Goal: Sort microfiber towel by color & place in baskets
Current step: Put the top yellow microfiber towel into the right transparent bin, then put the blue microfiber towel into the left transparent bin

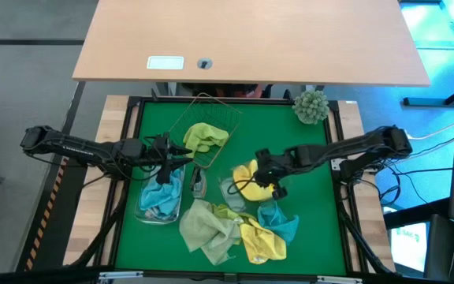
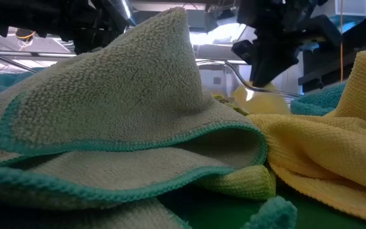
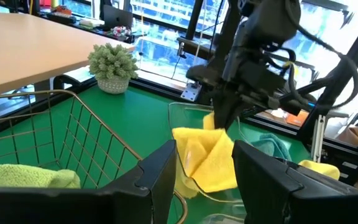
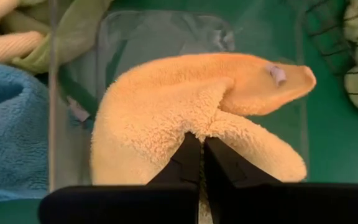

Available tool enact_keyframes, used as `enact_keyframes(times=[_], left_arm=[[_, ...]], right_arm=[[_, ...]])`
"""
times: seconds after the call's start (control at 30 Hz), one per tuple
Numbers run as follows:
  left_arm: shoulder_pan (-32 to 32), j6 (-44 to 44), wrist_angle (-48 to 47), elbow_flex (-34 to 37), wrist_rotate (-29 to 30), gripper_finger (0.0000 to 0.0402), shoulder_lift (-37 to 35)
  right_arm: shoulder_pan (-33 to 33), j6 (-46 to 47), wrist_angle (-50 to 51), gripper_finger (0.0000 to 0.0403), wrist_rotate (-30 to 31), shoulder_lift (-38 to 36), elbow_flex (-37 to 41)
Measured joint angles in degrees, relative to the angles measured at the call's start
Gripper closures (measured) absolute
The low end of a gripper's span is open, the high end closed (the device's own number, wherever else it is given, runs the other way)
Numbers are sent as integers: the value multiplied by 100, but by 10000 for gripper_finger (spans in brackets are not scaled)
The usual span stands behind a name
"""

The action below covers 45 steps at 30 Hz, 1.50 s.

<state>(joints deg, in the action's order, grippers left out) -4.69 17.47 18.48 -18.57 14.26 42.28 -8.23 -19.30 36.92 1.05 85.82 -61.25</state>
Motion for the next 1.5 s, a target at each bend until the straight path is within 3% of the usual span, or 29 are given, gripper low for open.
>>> enact_keyframes(times=[0.33,0.67,0.83,1.13,1.3,1.5], left_arm=[[0,4,4,0,2,249,0],[0,9,11,0,2,249,0],[0,13,11,0,0,249,0],[0,13,10,0,0,249,0],[0,13,9,0,0,249,0],[0,13,9,0,0,249,0]], right_arm=[[0,-32,-107,385,27,102,0],[0,-27,-83,252,381,102,0],[0,-27,-81,212,596,102,0],[0,349,1200,203,570,78,-975],[-15,1281,2025,203,-62,76,-1675],[-475,1935,2812,204,-768,76,-2065]])
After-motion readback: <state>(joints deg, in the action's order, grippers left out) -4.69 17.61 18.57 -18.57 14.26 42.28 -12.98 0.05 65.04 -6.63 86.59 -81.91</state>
